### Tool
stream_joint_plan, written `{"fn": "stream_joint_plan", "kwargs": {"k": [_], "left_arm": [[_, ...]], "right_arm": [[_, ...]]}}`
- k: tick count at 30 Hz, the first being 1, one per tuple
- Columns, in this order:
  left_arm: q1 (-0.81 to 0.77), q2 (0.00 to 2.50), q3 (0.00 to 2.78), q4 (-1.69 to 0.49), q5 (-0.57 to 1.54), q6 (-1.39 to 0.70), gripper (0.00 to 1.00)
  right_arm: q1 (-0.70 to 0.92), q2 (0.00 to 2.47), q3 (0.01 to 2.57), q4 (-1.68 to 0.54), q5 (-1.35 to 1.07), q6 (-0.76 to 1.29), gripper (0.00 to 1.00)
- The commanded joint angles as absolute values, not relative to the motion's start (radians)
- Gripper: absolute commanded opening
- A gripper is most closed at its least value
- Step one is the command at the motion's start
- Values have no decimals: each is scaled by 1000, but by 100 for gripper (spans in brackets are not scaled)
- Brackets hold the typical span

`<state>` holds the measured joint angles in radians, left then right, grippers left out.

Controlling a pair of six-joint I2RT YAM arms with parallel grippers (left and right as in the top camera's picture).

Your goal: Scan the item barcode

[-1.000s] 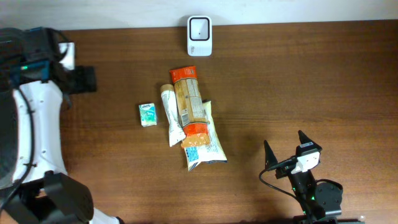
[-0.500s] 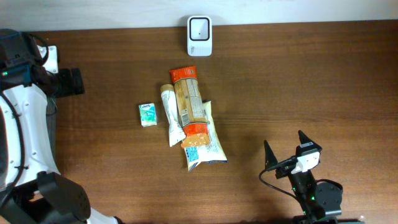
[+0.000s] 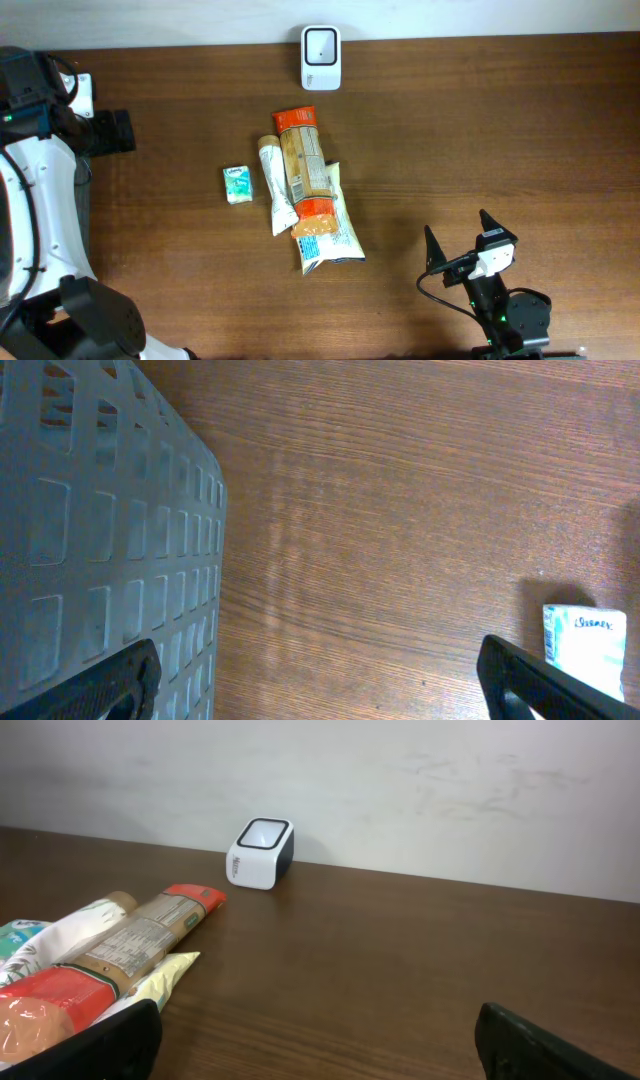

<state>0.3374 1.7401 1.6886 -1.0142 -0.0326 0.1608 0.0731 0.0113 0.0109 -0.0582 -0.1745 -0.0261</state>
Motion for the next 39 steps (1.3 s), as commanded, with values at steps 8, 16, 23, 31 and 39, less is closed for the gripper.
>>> {"fn": "stream_joint_plan", "kwargs": {"k": [8, 16, 23, 31, 39], "left_arm": [[345, 1740, 1693, -1016, -14, 173, 99], [345, 1741, 1693, -1016, -14, 173, 99], [345, 1741, 1693, -1016, -14, 173, 99], [345, 1741, 1693, -1016, -14, 173, 99], [345, 1740, 1693, -1016, -14, 173, 99]], "right_arm": [[78, 6, 6, -43, -205, -18, 99], [78, 172, 183, -101, -259, 76, 99], [78, 663, 767, -525, -279, -11, 99], [78, 926, 914, -538, -422, -53, 99], [78, 942, 914, -549, -408, -52, 99]]}}
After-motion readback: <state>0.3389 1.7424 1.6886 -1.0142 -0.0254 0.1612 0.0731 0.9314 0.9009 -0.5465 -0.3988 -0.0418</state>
